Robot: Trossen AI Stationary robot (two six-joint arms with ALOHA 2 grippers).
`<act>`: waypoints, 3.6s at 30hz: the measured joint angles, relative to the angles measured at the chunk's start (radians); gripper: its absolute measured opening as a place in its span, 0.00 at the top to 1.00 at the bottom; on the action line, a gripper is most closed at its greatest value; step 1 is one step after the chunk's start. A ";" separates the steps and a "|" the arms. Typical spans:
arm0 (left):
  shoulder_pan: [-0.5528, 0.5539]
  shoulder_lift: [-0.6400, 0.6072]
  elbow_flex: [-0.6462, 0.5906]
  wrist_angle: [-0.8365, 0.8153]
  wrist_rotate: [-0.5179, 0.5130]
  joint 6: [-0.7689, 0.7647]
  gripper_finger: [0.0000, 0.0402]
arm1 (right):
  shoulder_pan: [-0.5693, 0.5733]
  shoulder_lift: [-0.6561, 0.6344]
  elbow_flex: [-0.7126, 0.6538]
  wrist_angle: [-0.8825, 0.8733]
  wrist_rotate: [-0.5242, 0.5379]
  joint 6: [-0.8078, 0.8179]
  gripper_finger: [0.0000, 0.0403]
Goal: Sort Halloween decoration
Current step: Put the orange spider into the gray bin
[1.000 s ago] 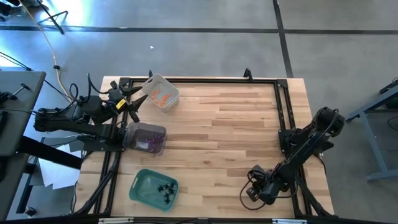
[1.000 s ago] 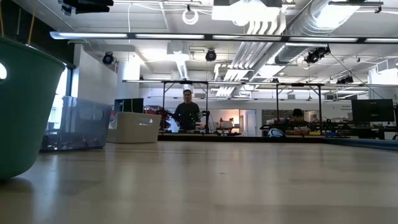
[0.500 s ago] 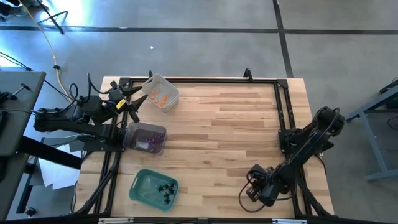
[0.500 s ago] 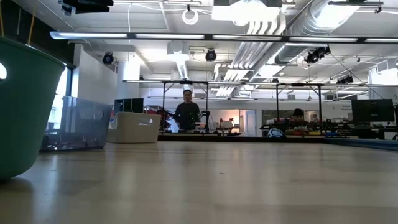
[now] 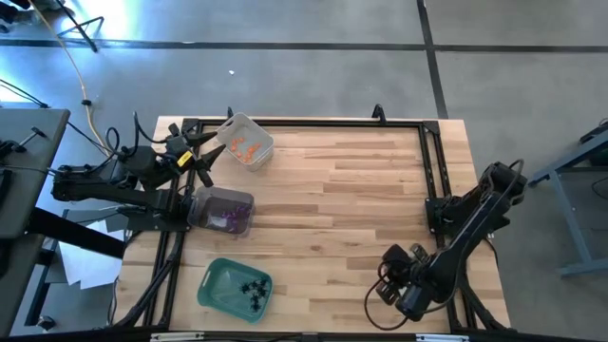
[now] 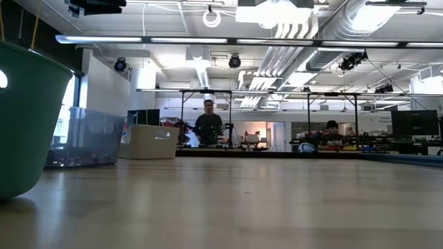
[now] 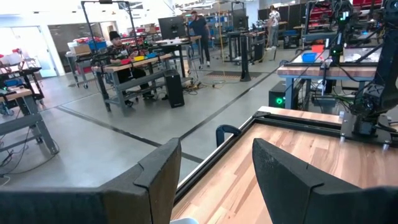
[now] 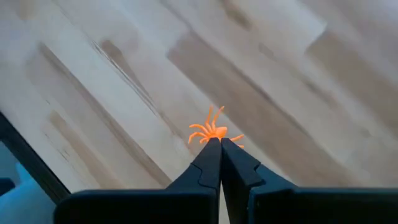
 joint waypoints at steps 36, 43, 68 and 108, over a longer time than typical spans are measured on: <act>0.000 0.000 0.000 0.000 0.000 0.000 0.54 | -0.430 -0.002 0.235 -0.083 0.566 -0.612 1.00; 0.000 0.000 0.000 0.000 0.000 0.000 0.54 | -0.596 -0.002 0.235 0.075 0.558 -0.856 1.00; 0.000 0.000 0.000 0.000 0.000 0.000 0.54 | -1.079 0.183 0.234 0.894 0.012 -1.571 1.00; 0.000 0.000 0.000 0.000 0.000 0.000 0.54 | -1.237 0.781 0.916 0.926 -0.339 -1.624 1.00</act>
